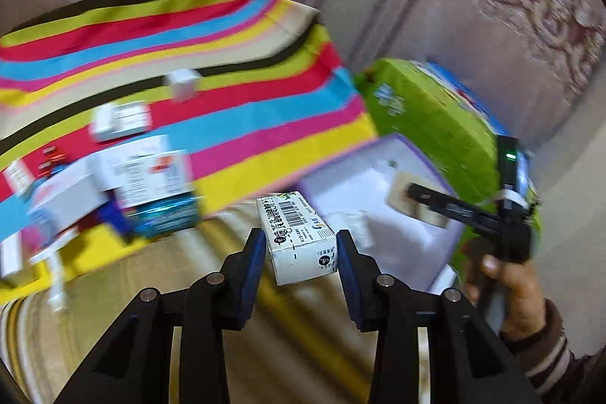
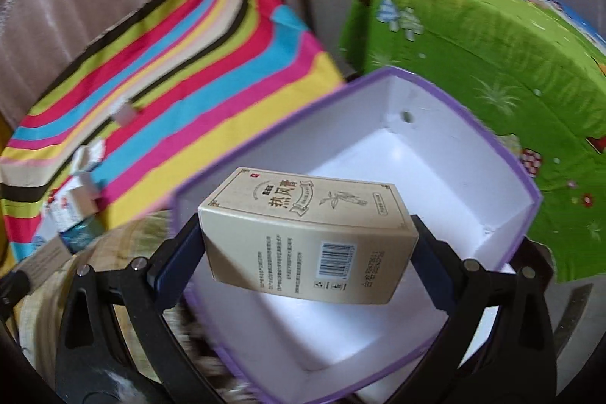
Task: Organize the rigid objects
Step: 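Drop the beige box and barcode box into the cardboard box, opening both grippers, then grasp the white box with pink print using the left gripper, then grasp the white medicine box with red logo using the right gripper while left lifts its box, then release both held boxes into the cardboard box, then return both grippers to the table above the remaining objects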
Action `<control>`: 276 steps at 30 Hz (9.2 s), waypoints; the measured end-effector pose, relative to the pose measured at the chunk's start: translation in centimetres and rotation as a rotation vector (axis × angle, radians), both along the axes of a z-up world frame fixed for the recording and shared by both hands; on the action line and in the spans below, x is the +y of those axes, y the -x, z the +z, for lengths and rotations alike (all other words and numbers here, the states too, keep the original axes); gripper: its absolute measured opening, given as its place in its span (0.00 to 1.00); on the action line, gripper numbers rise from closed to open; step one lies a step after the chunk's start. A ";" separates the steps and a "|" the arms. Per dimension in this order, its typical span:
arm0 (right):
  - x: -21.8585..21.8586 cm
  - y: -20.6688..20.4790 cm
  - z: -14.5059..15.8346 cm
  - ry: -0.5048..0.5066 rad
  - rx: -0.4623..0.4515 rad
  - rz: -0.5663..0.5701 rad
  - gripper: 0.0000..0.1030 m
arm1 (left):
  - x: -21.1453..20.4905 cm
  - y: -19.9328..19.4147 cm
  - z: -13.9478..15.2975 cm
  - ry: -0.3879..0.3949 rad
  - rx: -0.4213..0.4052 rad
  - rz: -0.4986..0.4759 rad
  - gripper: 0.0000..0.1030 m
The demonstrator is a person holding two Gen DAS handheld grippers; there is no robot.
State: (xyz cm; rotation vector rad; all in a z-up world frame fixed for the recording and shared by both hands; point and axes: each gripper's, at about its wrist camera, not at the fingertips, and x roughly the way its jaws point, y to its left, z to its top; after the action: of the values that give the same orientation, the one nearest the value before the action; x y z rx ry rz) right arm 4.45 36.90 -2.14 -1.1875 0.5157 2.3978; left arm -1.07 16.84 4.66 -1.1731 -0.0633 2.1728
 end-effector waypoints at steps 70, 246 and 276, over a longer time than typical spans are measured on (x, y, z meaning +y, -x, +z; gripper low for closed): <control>-18.7 11.8 3.5 -0.112 0.013 0.439 1.00 | -16.8 15.6 -3.8 0.052 -0.255 0.544 1.00; -13.6 8.0 3.7 -0.013 0.042 0.405 0.94 | -17.2 3.3 -1.6 -0.059 0.019 0.363 1.00; -23.6 12.7 -0.5 -0.070 -0.141 0.692 0.94 | -21.0 9.2 -9.4 -0.130 -0.427 0.416 0.58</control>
State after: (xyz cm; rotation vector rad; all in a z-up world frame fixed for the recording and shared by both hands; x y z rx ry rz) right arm -8.25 13.27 -2.66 -1.6935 -0.0479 2.8110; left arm -10.29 -4.17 -4.69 -1.6394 -0.6747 2.1733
